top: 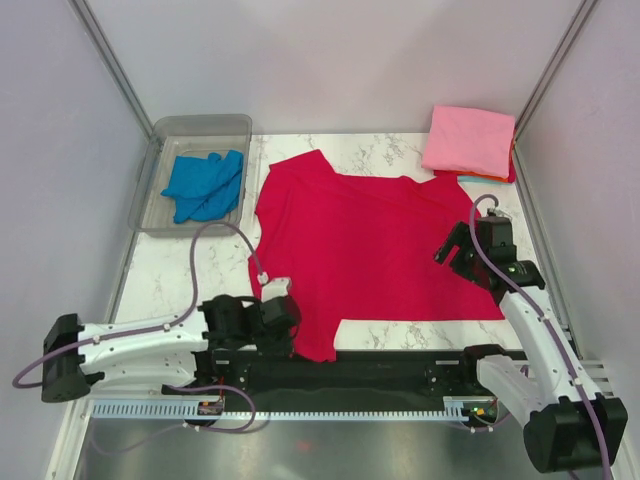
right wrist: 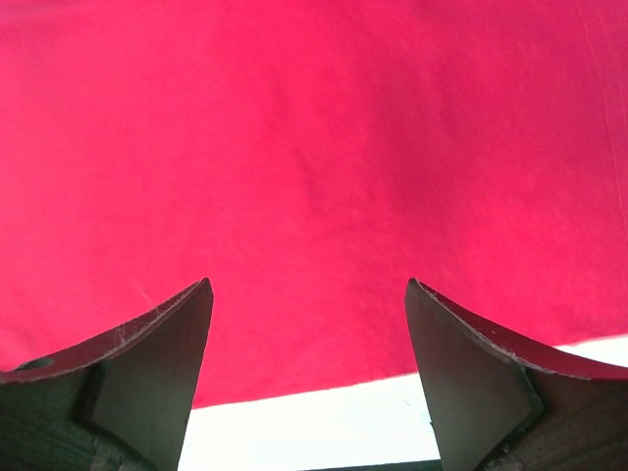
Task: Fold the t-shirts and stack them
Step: Flatten the tshirt out
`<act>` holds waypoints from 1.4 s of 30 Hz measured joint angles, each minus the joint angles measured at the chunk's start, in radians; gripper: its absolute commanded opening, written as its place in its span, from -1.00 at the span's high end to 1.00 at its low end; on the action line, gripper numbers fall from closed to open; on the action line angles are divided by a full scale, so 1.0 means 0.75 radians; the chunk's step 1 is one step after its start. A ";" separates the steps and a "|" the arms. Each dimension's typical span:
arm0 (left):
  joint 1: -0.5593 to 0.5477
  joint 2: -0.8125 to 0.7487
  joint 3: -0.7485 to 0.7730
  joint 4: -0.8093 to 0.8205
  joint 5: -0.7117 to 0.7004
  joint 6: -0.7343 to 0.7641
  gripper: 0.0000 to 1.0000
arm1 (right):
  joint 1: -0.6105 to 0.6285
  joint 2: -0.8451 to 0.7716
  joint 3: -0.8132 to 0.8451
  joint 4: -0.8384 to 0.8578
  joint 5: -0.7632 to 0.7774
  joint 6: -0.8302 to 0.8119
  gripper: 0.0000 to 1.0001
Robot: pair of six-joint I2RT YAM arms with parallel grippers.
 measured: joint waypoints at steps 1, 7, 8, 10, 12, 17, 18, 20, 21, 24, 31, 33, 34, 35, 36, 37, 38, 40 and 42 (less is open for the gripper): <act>0.033 -0.025 0.043 -0.021 -0.020 0.036 0.96 | 0.000 0.015 -0.028 0.002 0.009 0.030 -0.70; 0.384 -0.172 0.141 -0.057 -0.038 0.346 0.96 | 0.034 -0.013 -0.179 -0.076 0.271 0.222 -0.69; 0.425 -0.178 0.148 -0.057 -0.026 0.402 0.96 | 0.052 -0.018 -0.183 -0.098 0.328 0.260 -0.69; 0.483 -0.168 0.165 -0.057 0.000 0.509 0.96 | 0.090 0.014 -0.180 -0.123 0.440 0.330 -0.74; 0.501 -0.148 0.180 -0.057 0.024 0.586 0.96 | 0.113 0.074 -0.176 -0.157 0.555 0.405 -0.76; 0.527 -0.136 0.189 -0.037 0.091 0.724 0.96 | 0.009 0.144 -0.240 -0.211 0.728 0.595 -0.82; 0.528 -0.137 0.189 -0.035 0.100 0.739 0.96 | -0.028 0.119 -0.256 -0.222 0.748 0.617 -0.83; 0.531 -0.141 0.189 -0.033 0.114 0.758 0.96 | -0.098 0.076 -0.266 -0.242 0.778 0.639 -0.83; 0.531 -0.143 0.189 -0.029 0.125 0.767 0.96 | -0.130 0.065 -0.266 -0.242 0.792 0.647 -0.82; 0.531 -0.142 0.189 -0.021 0.138 0.784 0.96 | -0.224 0.101 -0.264 -0.245 0.816 0.657 -0.79; 0.531 -0.090 0.189 0.001 0.165 0.802 0.96 | -0.409 0.144 -0.290 -0.190 0.773 0.678 -0.60; 0.531 -0.073 0.189 0.004 0.167 0.803 0.96 | -0.419 0.144 -0.322 -0.158 0.753 0.688 -0.45; 0.531 -0.064 0.189 0.004 0.167 0.805 0.96 | -0.423 0.147 -0.335 -0.144 0.746 0.690 -0.39; 0.531 -0.057 0.189 0.004 0.168 0.806 0.96 | -0.430 0.153 -0.349 -0.124 0.735 0.691 -0.34; 0.531 -0.052 0.189 0.004 0.168 0.806 0.96 | -0.449 0.158 -0.367 -0.099 0.721 0.687 -0.28; 0.531 -0.050 0.189 0.004 0.168 0.806 0.96 | -0.469 0.160 -0.381 -0.079 0.705 0.682 -0.24; 0.531 -0.050 0.189 0.004 0.168 0.806 0.96 | -0.492 0.160 -0.395 -0.057 0.690 0.677 -0.20; 0.531 -0.048 0.189 0.004 0.167 0.806 0.96 | -0.540 0.160 -0.417 -0.015 0.659 0.652 -0.04; 0.531 -0.042 0.189 0.004 0.166 0.806 0.96 | -0.586 0.166 -0.434 0.028 0.626 0.630 0.06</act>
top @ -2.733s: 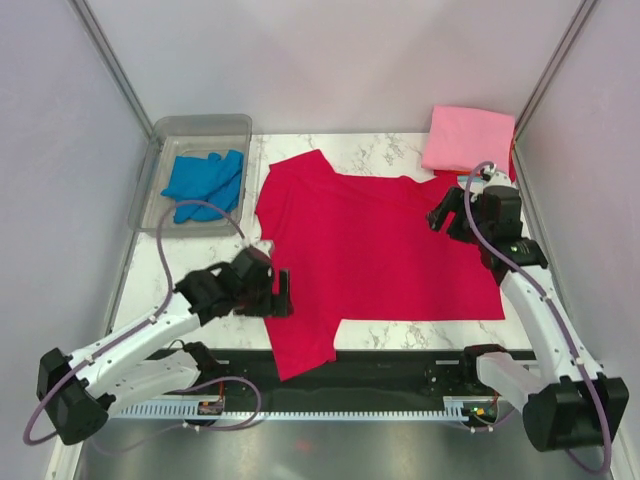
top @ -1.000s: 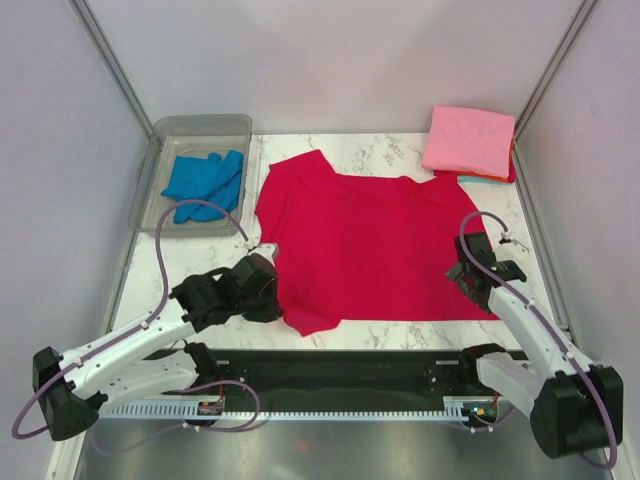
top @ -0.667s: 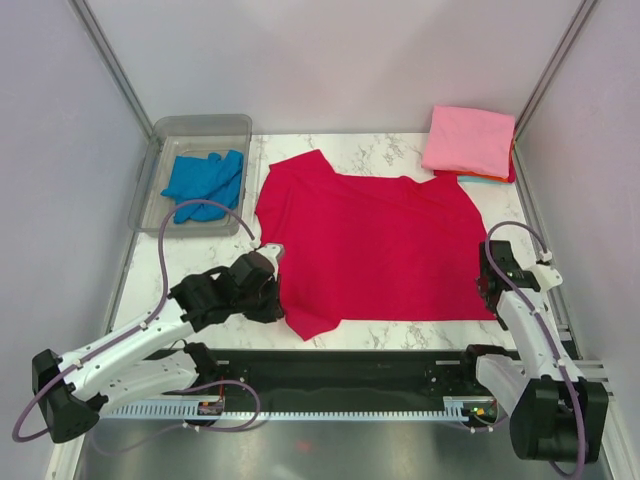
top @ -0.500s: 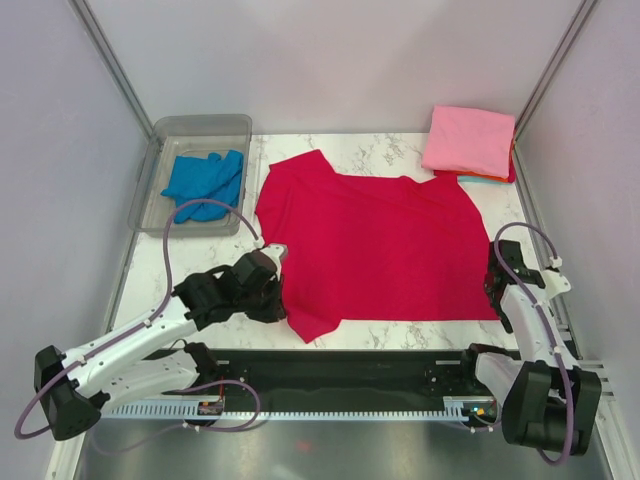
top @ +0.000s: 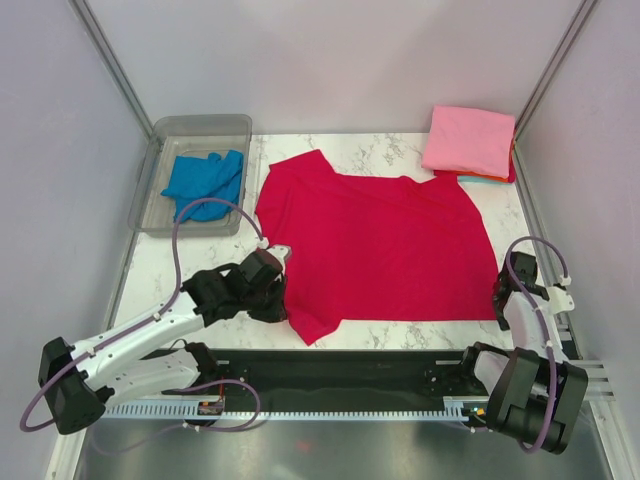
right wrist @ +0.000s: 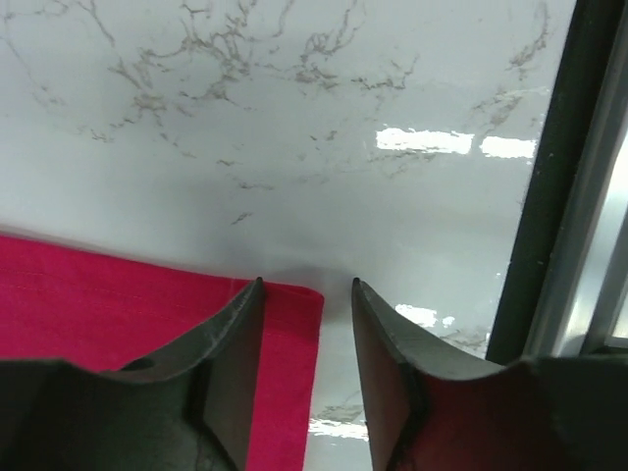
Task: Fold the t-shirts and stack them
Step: Flatten the tshirt out, then fold the tshirt
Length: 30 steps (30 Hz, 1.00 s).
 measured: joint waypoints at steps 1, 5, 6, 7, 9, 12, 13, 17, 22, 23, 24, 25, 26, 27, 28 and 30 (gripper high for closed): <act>0.000 0.003 0.000 0.000 -0.001 0.000 0.96 | -0.014 0.005 -0.001 0.014 -0.007 -0.011 0.10; 0.001 0.019 0.000 -0.001 -0.009 0.000 0.96 | -0.021 0.015 -0.001 0.071 -0.029 -0.045 0.28; 0.001 0.023 0.000 -0.001 -0.010 -0.001 0.96 | -0.022 0.015 -0.002 0.083 -0.035 -0.052 0.34; 0.001 0.024 0.000 -0.001 -0.010 -0.001 0.96 | -0.022 0.015 -0.004 0.093 -0.039 -0.056 0.35; 0.001 0.026 0.000 -0.001 -0.016 -0.001 0.96 | -0.022 0.012 -0.010 0.114 -0.047 -0.072 0.38; 0.001 0.026 0.000 -0.003 -0.037 -0.001 0.96 | -0.023 0.016 -0.011 0.138 -0.063 -0.089 0.48; 0.001 0.025 0.000 -0.004 -0.044 -0.001 0.96 | -0.023 0.021 -0.011 0.148 -0.067 -0.097 0.58; 0.001 0.025 0.000 -0.011 -0.058 -0.001 0.96 | -0.023 0.044 -0.010 0.197 -0.085 -0.124 1.00; 0.001 0.015 0.000 -0.020 -0.083 -0.001 0.96 | -0.023 0.054 -0.007 0.216 -0.093 -0.137 1.00; 0.001 0.008 0.000 -0.026 -0.084 -0.002 0.96 | -0.023 0.050 -0.006 0.216 -0.098 -0.145 1.00; 0.001 0.000 0.000 -0.034 -0.084 -0.003 0.96 | -0.023 0.042 -0.006 0.212 -0.110 -0.151 1.00; 0.001 -0.012 0.000 -0.043 -0.084 -0.005 0.96 | -0.024 0.026 -0.006 0.202 -0.131 -0.160 1.00; 0.001 -0.031 0.000 -0.051 -0.082 -0.011 0.96 | -0.024 0.003 -0.006 0.190 -0.153 -0.173 1.00; 0.001 -0.049 0.001 -0.057 -0.080 -0.018 0.96 | -0.024 -0.034 -0.006 0.176 -0.178 -0.184 1.00; 0.001 -0.066 0.001 -0.064 -0.077 -0.024 0.96 | -0.023 -0.084 -0.006 0.160 -0.205 -0.196 1.00; 0.001 -0.105 0.001 -0.082 -0.066 -0.049 0.96 | -0.023 -0.198 -0.004 0.132 -0.256 -0.215 1.00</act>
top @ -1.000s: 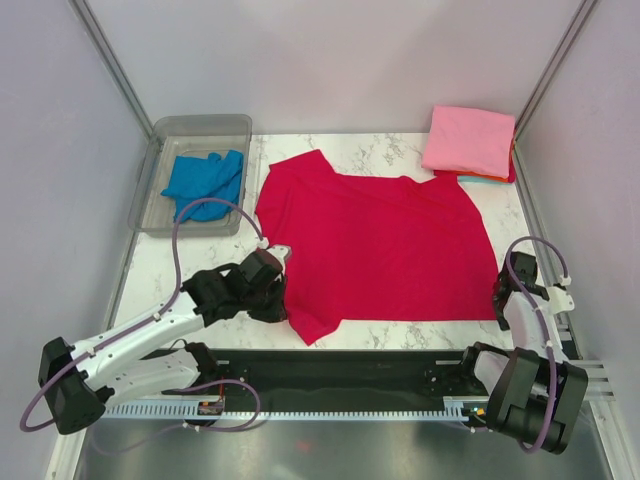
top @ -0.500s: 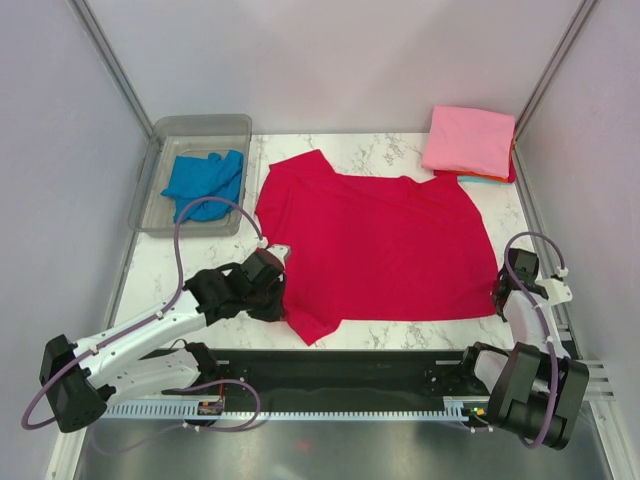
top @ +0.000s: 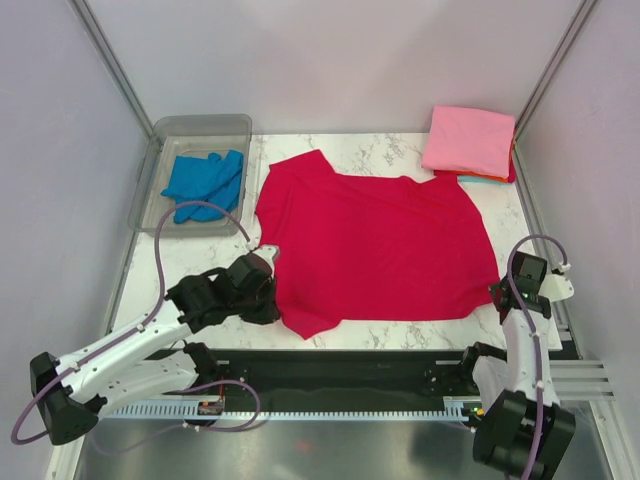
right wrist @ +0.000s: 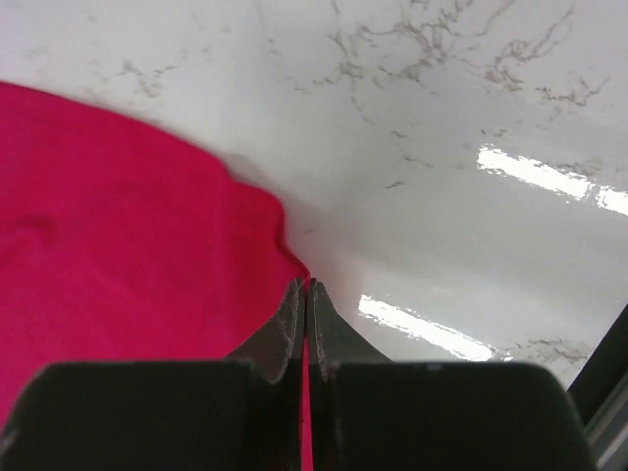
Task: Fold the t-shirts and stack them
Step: Fold the tshirt
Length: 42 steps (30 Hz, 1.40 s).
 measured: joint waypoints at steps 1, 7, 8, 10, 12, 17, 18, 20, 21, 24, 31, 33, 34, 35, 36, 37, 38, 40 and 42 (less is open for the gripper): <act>0.000 -0.019 0.000 -0.006 0.011 -0.016 0.96 | -0.001 -0.069 0.007 -0.024 -0.025 -0.012 1.00; 0.000 -0.068 0.000 -0.030 0.124 -0.125 0.96 | -0.001 -0.228 0.084 -0.143 -0.090 -0.055 1.00; 0.000 -0.073 0.000 -0.031 0.133 -0.136 0.96 | -0.001 -0.237 0.091 -0.159 -0.100 -0.056 1.00; 0.000 -0.077 0.014 -0.055 0.138 -0.148 0.96 | -0.001 -0.248 0.097 -0.185 -0.118 -0.057 1.00; 0.005 -0.062 0.052 -0.080 0.138 -0.146 0.96 | -0.001 -0.261 0.102 -0.209 -0.137 -0.060 1.00; 0.060 0.101 0.227 -0.117 0.136 -0.076 0.96 | -0.001 -0.183 0.209 -0.223 -0.181 -0.086 1.00; 0.082 0.139 0.261 -0.117 0.137 -0.055 0.96 | -0.001 -0.158 0.239 -0.216 -0.189 -0.091 1.00; 0.140 0.209 0.331 -0.124 0.138 -0.002 0.96 | 0.000 -0.117 0.277 -0.187 -0.200 -0.099 1.00; 0.170 0.235 0.359 -0.124 0.139 0.019 0.96 | -0.001 -0.097 0.297 -0.176 -0.204 -0.101 1.00; 0.282 0.336 0.469 -0.127 0.145 0.102 0.96 | -0.001 -0.010 0.353 -0.134 -0.220 -0.112 1.00; 0.529 0.613 0.712 -0.125 0.180 0.276 0.96 | -0.001 0.238 0.402 -0.008 -0.255 -0.134 1.00; 0.571 0.686 0.771 -0.122 0.194 0.309 0.96 | 0.001 0.278 0.403 0.019 -0.259 -0.136 1.00; 0.589 0.726 0.804 -0.122 0.199 0.326 0.96 | 0.001 0.303 0.405 0.031 -0.262 -0.136 1.00; 0.606 0.767 0.839 -0.117 0.205 0.341 0.96 | 0.001 0.329 0.411 0.045 -0.262 -0.136 1.00; 0.621 0.804 0.868 -0.116 0.209 0.355 0.96 | 0.002 0.359 0.421 0.054 -0.262 -0.136 1.00; 0.635 0.838 0.899 -0.117 0.215 0.367 0.96 | 0.006 0.389 0.430 0.071 -0.262 -0.136 1.00; 0.650 0.875 0.931 -0.116 0.228 0.380 0.96 | 0.011 0.419 0.443 0.086 -0.262 -0.136 1.00; 0.676 0.952 0.997 -0.116 0.249 0.402 0.96 | 0.022 0.474 0.462 0.116 -0.260 -0.135 1.00; 0.695 1.021 1.053 -0.115 0.269 0.419 0.96 | 0.039 0.527 0.481 0.145 -0.258 -0.135 1.00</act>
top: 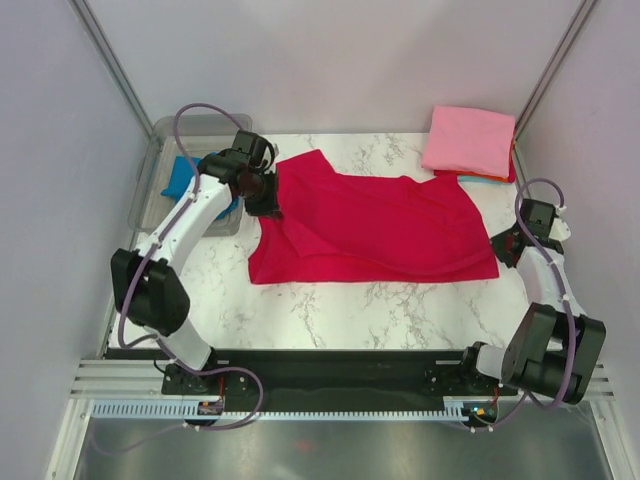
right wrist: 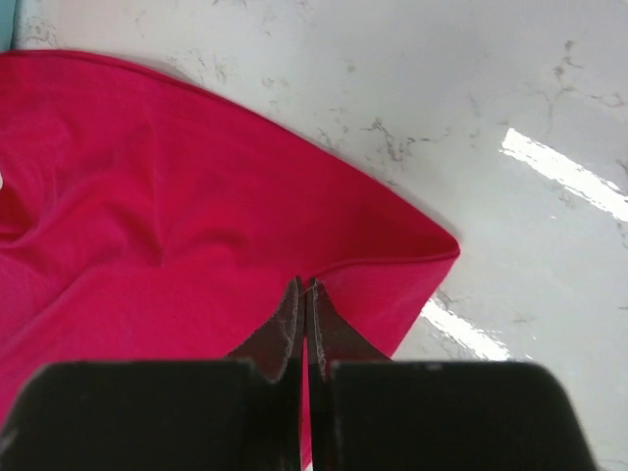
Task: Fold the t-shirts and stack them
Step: Fold the tshirt
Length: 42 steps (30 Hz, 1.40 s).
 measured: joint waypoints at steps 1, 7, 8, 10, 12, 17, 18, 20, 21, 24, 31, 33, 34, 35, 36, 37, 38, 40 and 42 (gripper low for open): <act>0.006 0.034 0.028 0.001 0.004 0.008 0.96 | 0.008 0.027 0.009 0.015 0.001 0.001 1.00; 0.039 0.207 0.150 -0.001 0.009 0.042 0.96 | 0.034 0.177 0.066 0.077 0.008 0.005 1.00; 0.046 0.235 0.171 -0.002 0.009 0.047 0.96 | 0.035 0.203 0.075 0.086 0.013 0.005 1.00; 0.063 0.295 0.214 -0.003 0.008 0.058 0.96 | 0.035 0.257 0.093 0.102 0.026 0.005 1.00; 0.082 0.337 0.244 -0.010 0.008 0.066 0.96 | 0.035 0.305 0.108 0.114 0.033 0.006 1.00; 0.105 0.467 0.350 -0.018 0.008 0.087 0.96 | 0.036 0.420 0.121 0.152 0.047 0.011 1.00; 0.106 0.491 0.370 -0.022 0.007 0.090 0.96 | 0.036 0.439 0.122 0.160 0.050 0.014 1.00; 0.105 0.538 0.420 -0.035 0.001 0.091 0.96 | 0.036 0.471 0.126 0.171 0.051 0.016 1.00; 0.105 0.557 0.444 -0.042 -0.002 0.091 0.96 | 0.036 0.490 0.132 0.174 0.051 0.016 1.00; 0.104 0.622 0.526 -0.068 -0.029 0.091 0.96 | 0.036 0.535 0.160 0.181 0.050 0.017 1.00; 0.123 0.656 0.581 -0.116 -0.121 0.090 0.96 | 0.038 0.554 0.250 0.165 0.062 0.015 1.00; 0.127 0.656 0.581 -0.122 -0.149 0.090 0.96 | 0.038 0.552 0.271 0.165 0.067 0.015 1.00; 0.128 0.655 0.581 -0.123 -0.161 0.090 0.96 | 0.037 0.549 0.275 0.166 0.067 0.015 1.00; 0.128 0.652 0.577 -0.120 -0.173 0.090 0.96 | 0.036 0.543 0.274 0.162 0.068 0.015 1.00; 0.128 0.644 0.569 -0.117 -0.181 0.090 0.96 | 0.035 0.536 0.274 0.156 0.068 0.014 1.00; 0.128 0.633 0.554 -0.118 -0.188 0.090 0.96 | 0.033 0.525 0.273 0.149 0.068 0.014 1.00; 0.128 0.620 0.537 -0.117 -0.193 0.090 0.96 | 0.030 0.511 0.269 0.145 0.068 0.014 1.00; 0.128 0.590 0.507 -0.116 -0.203 0.090 0.96 | 0.024 0.479 0.257 0.145 0.071 0.014 1.00; 0.128 0.570 0.497 -0.117 -0.209 0.090 0.96 | 0.021 0.462 0.253 0.144 0.071 0.013 1.00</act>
